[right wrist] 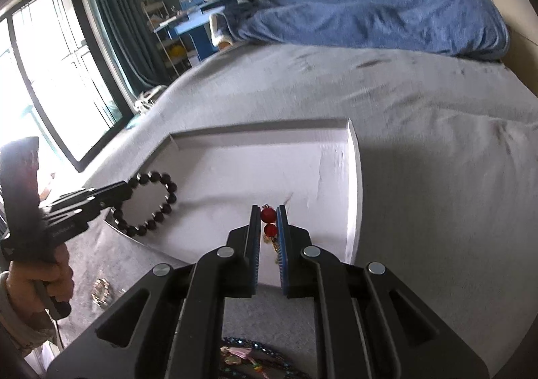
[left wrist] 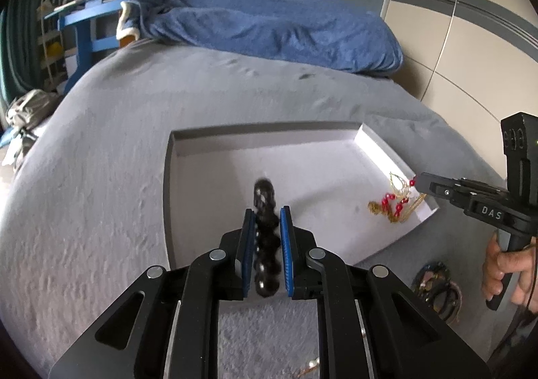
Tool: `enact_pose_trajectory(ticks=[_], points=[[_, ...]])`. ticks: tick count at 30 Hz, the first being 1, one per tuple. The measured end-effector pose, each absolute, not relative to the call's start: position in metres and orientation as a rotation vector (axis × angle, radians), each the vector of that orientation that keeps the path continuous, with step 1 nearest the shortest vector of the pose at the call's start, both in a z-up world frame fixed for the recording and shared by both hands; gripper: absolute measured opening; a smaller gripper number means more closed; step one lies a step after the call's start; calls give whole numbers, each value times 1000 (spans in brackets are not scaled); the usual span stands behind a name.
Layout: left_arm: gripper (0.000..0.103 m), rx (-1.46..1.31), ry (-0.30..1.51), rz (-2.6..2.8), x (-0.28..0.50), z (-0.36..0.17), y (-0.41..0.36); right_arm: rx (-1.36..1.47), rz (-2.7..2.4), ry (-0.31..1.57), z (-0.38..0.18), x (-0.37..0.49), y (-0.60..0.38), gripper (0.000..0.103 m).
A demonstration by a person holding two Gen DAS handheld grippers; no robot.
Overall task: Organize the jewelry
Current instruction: 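Carry the black bracelet with the left tool and the earring with the right tool over the grey box, then open the left tool to drop the bracelet while the right tool releases the earring into the box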
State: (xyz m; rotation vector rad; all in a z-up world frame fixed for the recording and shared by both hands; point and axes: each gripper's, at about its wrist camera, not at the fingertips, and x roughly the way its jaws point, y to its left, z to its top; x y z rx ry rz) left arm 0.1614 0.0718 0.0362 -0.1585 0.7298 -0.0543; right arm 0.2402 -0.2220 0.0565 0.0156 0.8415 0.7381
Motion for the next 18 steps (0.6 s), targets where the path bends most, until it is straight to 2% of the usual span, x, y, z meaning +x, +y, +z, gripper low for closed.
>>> enact_pose_trajectory(ticks=[2,7,8,9,10,11,13,18], points=[[27,-149,731,-45,159,34,71,10,730,852,52,240,-223,9],[41,-142,736,-23,150,30,74,32,725,850,49,237,-233,13],[50,-140,733,-20,147,30,74,41,729,843,49,234,-236,20],[53,-136,726,-18,143,30,74,51,730,826,51,231,-241,25],[54,-131,717,-18,140,31,74,61,731,807,53,226,-246,37],[56,-123,710,-19,135,32,74,73,731,794,55,221,-252,42],[64,-113,699,-18,126,34,73,93,726,785,55,213,-263,43],[66,-108,664,-19,98,36,72,126,713,792,48,194,-286,43]])
